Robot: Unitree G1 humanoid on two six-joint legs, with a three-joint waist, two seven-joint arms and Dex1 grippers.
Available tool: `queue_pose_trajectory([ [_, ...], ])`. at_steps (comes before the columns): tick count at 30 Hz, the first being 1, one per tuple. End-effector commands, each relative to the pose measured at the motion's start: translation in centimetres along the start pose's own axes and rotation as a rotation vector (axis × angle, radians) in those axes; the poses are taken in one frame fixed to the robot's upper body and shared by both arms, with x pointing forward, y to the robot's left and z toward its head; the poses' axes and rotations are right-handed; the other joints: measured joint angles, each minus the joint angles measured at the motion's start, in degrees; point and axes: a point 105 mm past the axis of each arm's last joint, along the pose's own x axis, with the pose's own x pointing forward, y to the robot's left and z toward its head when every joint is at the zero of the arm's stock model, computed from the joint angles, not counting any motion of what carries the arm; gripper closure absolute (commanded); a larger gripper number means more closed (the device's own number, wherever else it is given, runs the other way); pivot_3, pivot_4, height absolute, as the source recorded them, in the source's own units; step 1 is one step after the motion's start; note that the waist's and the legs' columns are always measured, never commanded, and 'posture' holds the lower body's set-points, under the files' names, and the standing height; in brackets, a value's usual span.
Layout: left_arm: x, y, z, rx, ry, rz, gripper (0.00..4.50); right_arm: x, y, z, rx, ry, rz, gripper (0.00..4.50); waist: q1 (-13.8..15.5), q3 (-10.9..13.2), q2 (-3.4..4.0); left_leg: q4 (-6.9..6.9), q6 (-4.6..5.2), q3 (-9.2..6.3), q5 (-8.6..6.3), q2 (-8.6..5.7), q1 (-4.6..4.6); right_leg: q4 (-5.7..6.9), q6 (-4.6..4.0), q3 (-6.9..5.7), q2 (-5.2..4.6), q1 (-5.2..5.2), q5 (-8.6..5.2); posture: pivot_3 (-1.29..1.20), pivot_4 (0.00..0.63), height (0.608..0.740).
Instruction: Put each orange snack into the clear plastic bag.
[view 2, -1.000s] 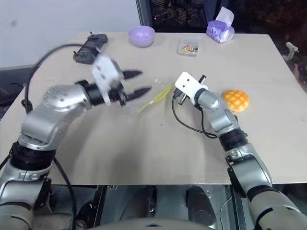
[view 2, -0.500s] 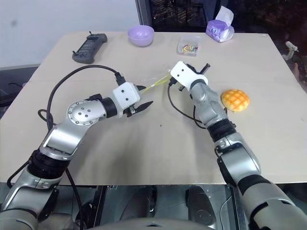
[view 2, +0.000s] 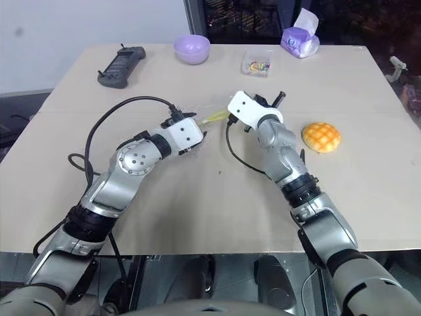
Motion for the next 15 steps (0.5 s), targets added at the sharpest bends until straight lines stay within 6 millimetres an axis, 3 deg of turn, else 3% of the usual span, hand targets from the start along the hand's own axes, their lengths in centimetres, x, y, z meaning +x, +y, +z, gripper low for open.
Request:
queue_pose_trajectory([
  [1,0.09,0.64,0.53,0.045,-0.032,0.044,1.66,-0.2,-1.19,0.92,-0.006,-0.03,-0.033,4.5,0.03,0.0,0.0,0.0,0.0,0.01,0.0,-0.01,0.0,0.0,0.0,0.0,-0.01,0.0,0.0,0.0,0.15,0.74],
  [9,0.41,0.26,0.09,0.06,-0.039,0.027,1.66,-0.2,-1.46,0.77,-0.008,-0.027,-0.039,4.5,0.02,0.0,0.0,0.0,0.01,0.0,-0.01,-0.01,0.0,0.0,0.0,-0.01,-0.01,0.0,0.0,0.0,0.15,0.74],
  [12,0.27,0.47,0.02,0.065,-0.045,0.039,2.36,-0.22,-1.47,0.72,-0.007,-0.026,-0.041,4.5,-0.01,0.0,0.0,0.0,0.02,0.0,-0.01,-0.01,0.0,0.0,0.0,-0.01,-0.01,0.0,0.0,0.0,0.15,0.74],
  [14,0.21,0.52,0.01,0.067,-0.047,0.042,3.46,-0.25,-1.45,0.71,-0.006,-0.028,-0.041,4.5,-0.03,0.0,0.0,0.0,0.02,0.0,-0.01,-0.01,0.0,0.01,0.0,-0.01,-0.01,0.0,0.0,0.0,0.15,0.74],
  [15,0.19,0.51,0.02,0.067,-0.048,0.042,3.78,-0.26,-1.43,0.73,-0.005,-0.03,-0.041,4.5,-0.03,0.0,0.0,0.0,0.02,0.0,-0.01,0.0,0.0,0.01,0.0,-0.01,-0.01,0.0,0.0,0.0,0.15,0.74],
])
